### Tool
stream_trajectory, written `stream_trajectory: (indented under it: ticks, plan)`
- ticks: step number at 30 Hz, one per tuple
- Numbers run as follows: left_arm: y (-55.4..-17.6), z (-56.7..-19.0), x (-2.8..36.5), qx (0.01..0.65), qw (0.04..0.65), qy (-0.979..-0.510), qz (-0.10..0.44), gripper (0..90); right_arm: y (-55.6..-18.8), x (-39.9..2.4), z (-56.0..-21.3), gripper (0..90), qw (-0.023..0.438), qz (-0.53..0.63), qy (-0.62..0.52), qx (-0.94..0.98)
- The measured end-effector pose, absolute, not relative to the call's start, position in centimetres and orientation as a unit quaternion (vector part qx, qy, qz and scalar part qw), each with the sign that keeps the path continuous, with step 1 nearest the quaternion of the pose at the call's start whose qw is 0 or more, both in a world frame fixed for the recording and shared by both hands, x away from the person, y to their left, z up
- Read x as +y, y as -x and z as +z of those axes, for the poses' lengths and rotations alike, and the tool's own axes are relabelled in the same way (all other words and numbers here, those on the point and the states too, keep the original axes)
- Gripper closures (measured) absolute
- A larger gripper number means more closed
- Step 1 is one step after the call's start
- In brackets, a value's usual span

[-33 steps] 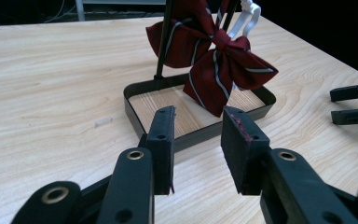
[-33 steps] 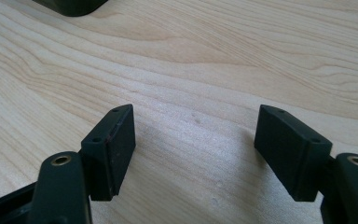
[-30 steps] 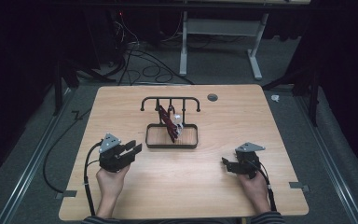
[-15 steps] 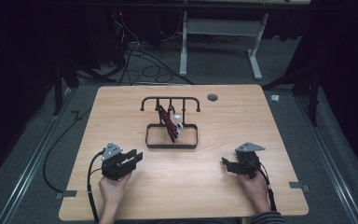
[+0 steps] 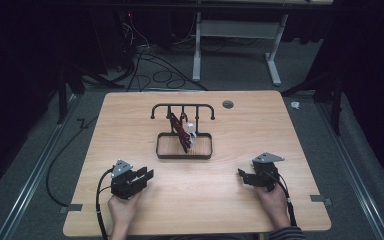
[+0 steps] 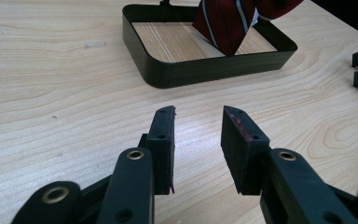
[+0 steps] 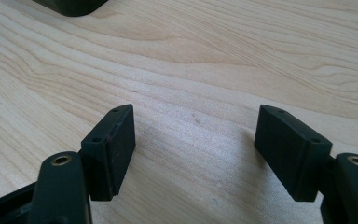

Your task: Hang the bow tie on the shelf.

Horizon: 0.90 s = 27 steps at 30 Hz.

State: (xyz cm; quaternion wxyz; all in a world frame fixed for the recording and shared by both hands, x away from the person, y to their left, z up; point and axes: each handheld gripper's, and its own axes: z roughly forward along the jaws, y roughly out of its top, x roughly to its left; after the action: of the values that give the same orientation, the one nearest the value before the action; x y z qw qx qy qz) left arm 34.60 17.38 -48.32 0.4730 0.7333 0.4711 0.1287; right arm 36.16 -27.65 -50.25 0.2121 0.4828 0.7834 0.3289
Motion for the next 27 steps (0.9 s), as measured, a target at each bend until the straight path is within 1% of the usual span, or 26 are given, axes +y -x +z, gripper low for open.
stream_trajectory:
  ticks: [16,19,27]
  plan:
    - [-34.3,-49.4,17.1,0.476,0.444,-0.745,0.148,65.2,-36.2,-27.6,-50.2,30.2,0.212,0.329,-0.483,0.783]
    - [-34.2,-49.5,16.9,0.475,0.43,-0.751,0.162,64.5,-36.2,-27.6,-50.2,30.2,0.212,0.329,-0.483,0.783]
    - [-34.3,-49.7,16.6,0.475,0.416,-0.756,0.173,63.0,-36.2,-27.6,-50.2,30.3,0.212,0.329,-0.483,0.783]
